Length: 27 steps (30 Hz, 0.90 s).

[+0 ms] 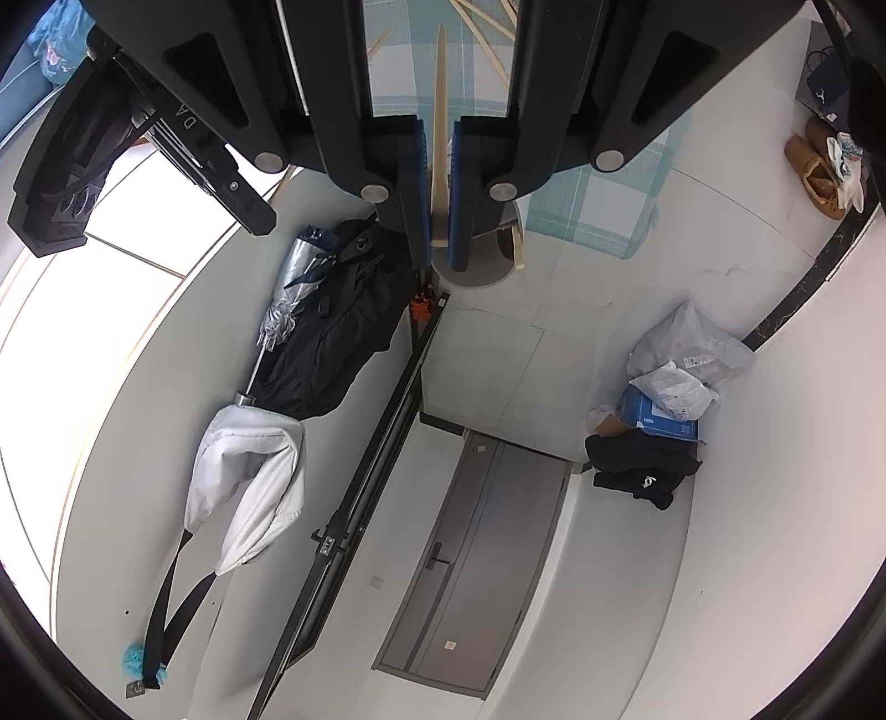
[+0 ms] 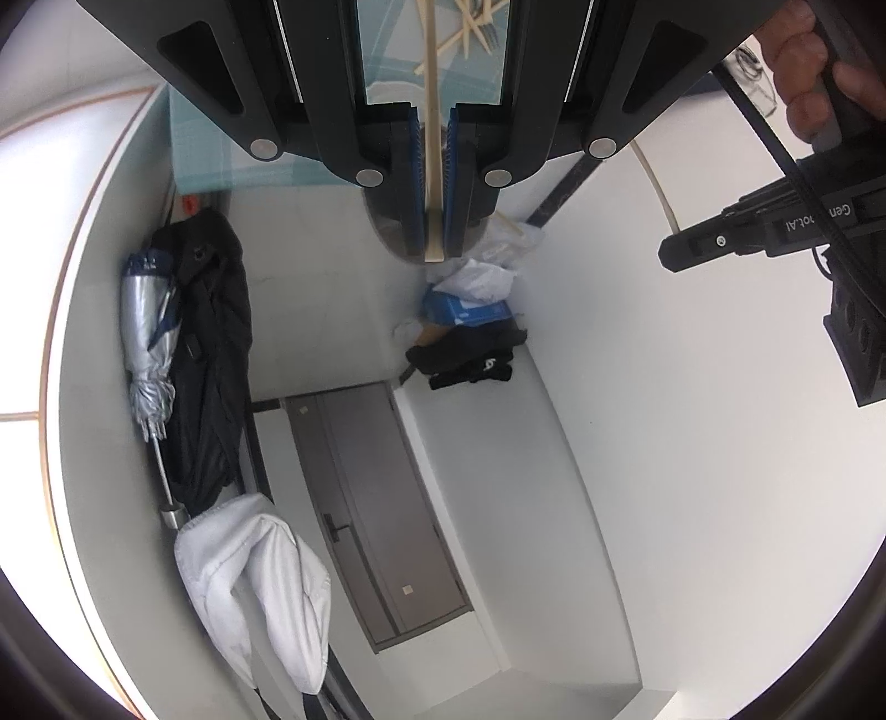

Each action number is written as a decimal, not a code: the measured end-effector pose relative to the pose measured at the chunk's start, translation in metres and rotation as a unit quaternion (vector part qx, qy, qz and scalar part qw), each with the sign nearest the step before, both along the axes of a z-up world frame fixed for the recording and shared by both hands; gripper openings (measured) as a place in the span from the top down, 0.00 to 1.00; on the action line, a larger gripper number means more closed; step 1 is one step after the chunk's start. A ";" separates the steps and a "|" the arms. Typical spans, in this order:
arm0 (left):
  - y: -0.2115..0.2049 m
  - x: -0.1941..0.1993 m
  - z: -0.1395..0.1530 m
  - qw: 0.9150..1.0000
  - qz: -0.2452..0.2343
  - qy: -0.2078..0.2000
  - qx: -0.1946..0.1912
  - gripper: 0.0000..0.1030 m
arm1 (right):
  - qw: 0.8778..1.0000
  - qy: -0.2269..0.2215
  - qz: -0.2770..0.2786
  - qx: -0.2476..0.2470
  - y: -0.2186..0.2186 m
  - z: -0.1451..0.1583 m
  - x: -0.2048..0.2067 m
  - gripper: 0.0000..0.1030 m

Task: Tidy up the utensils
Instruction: 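Carry the chopstick with the right gripper up over the caddy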

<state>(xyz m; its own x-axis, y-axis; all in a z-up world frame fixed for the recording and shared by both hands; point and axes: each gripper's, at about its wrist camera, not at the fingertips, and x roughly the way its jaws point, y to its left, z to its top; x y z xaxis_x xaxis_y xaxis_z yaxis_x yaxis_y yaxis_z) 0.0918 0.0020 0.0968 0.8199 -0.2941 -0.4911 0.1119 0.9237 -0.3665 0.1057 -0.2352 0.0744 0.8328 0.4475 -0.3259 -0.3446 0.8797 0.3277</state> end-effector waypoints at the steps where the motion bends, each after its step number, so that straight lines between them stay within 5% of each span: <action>1: 0.001 0.005 0.004 1.000 -0.001 -0.002 -0.003 0.97 | 1.000 -0.004 0.002 0.001 0.001 0.006 0.005 0.94; 13: 0.014 0.050 0.034 0.999 0.008 -0.030 -0.024 0.97 | 0.998 -0.051 0.029 -0.008 0.023 0.059 0.056 0.94; 27: 0.024 0.111 0.029 0.998 0.027 -0.045 -0.023 0.97 | 0.996 -0.079 0.025 -0.016 0.041 0.058 0.125 0.94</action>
